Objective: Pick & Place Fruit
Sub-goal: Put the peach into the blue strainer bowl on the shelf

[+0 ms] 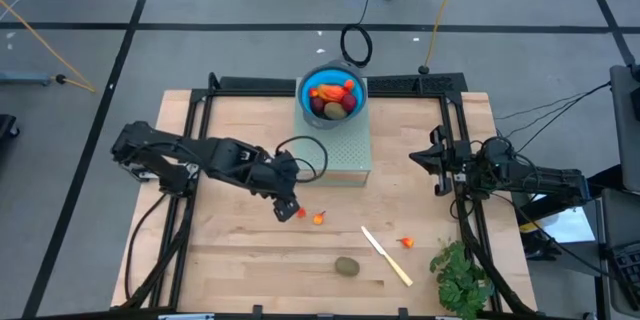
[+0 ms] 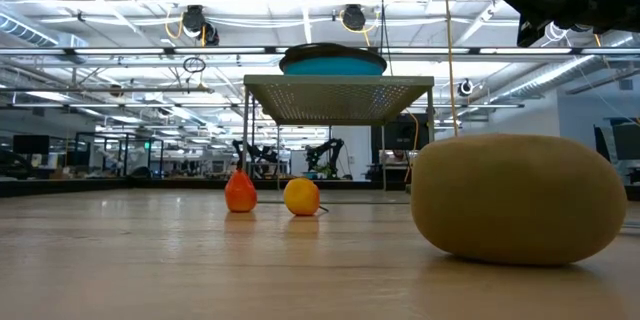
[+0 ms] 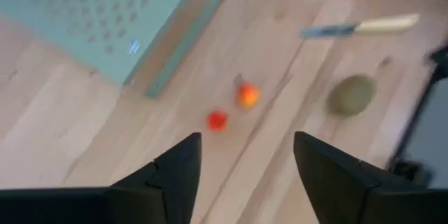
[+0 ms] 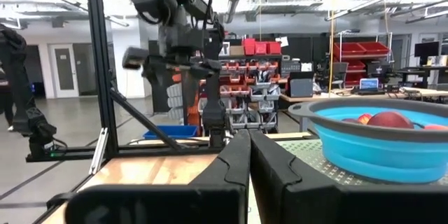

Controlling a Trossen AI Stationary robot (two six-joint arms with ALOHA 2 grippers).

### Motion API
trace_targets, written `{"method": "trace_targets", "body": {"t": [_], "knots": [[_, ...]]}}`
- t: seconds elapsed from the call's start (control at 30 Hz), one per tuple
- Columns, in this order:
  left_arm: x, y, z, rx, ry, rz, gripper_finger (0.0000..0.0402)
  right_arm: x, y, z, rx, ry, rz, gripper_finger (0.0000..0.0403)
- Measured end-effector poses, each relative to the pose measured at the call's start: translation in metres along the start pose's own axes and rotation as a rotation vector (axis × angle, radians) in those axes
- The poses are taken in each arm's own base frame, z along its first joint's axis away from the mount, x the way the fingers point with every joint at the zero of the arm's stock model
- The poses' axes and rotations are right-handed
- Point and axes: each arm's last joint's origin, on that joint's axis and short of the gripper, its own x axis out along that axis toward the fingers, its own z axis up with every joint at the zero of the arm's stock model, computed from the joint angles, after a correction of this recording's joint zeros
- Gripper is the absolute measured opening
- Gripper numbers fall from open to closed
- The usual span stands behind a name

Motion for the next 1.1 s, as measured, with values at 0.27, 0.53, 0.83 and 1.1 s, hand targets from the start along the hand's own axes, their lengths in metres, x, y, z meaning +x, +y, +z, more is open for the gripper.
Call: {"method": "trace_targets", "body": {"t": [0.27,0.53,0.83,1.1], "knots": [[0.03,-0.005,0.001,0.095,0.143,-0.008,0.0276,0.0,0.0,-0.001,0.001,0.009,-0.001,0.0],[0.068,-0.009,0.004,0.137,0.259,-0.015,0.0297,0.0,0.0,-0.003,0.004,0.035,-0.003,0.0],[0.111,-0.013,0.001,0.124,0.365,0.045,0.0301,0.0,0.0,-0.006,0.007,0.065,-0.005,0.0],[0.131,-0.015,-0.002,0.12,0.418,0.056,0.0301,0.0,-0.001,-0.009,0.01,0.094,-0.006,0.0]]}}
